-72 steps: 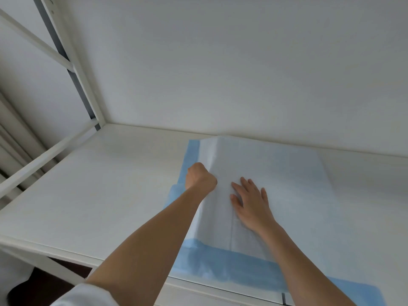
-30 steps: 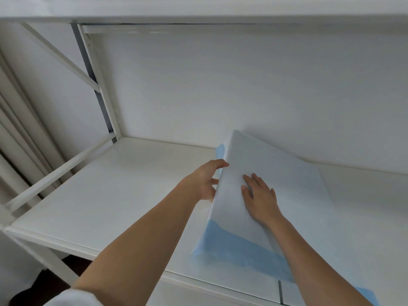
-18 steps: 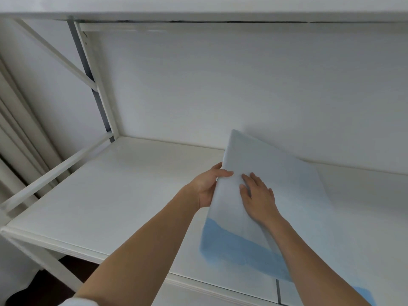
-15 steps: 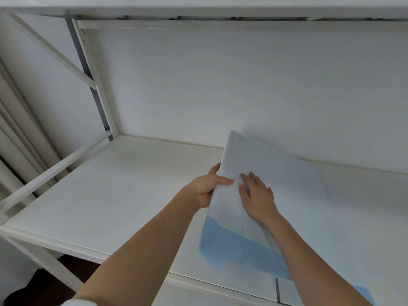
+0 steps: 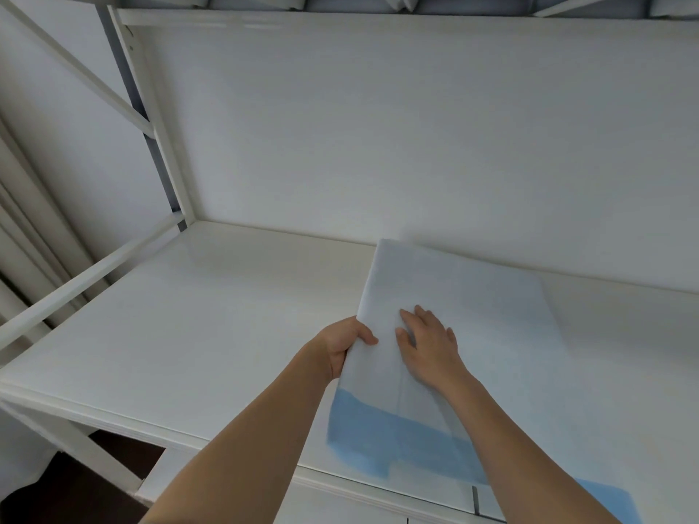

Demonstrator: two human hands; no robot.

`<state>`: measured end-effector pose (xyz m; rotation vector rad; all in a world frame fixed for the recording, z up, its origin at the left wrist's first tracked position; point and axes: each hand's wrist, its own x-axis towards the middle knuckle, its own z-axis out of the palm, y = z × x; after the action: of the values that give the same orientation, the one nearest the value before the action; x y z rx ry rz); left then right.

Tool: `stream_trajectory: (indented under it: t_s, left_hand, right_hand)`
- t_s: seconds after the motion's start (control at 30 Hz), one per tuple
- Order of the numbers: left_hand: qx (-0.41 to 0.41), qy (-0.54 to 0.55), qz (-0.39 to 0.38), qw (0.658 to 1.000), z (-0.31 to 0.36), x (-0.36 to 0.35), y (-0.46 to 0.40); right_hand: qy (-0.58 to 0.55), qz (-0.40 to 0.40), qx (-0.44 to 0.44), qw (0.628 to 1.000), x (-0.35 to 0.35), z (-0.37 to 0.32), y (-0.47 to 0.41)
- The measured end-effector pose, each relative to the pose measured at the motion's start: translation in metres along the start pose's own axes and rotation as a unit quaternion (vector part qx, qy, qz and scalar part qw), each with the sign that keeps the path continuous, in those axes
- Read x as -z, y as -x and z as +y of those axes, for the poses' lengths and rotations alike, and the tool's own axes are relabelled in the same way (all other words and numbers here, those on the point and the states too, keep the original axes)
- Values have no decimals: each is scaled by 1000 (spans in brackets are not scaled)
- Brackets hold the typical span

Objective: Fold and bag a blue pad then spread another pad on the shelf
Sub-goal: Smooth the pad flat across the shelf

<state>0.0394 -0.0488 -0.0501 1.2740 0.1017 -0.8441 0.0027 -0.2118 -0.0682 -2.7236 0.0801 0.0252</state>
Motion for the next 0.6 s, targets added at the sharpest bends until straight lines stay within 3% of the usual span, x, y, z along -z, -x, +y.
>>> stream_trajectory:
  t_s: [0.27,0.43,0.6]
  left_hand:
    - [17,-60,101,993,-6,5,-2]
    - [-10,-175,197,965,3,-1,-5]
    - [-42,-278,222,934,-2,8,-10]
  right_hand:
    - [19,-20,-5,1000,-13,4,2]
    - [27,-9,-6,1000,-19,4,0]
    - [16,-36,-6,999,-26,2,1]
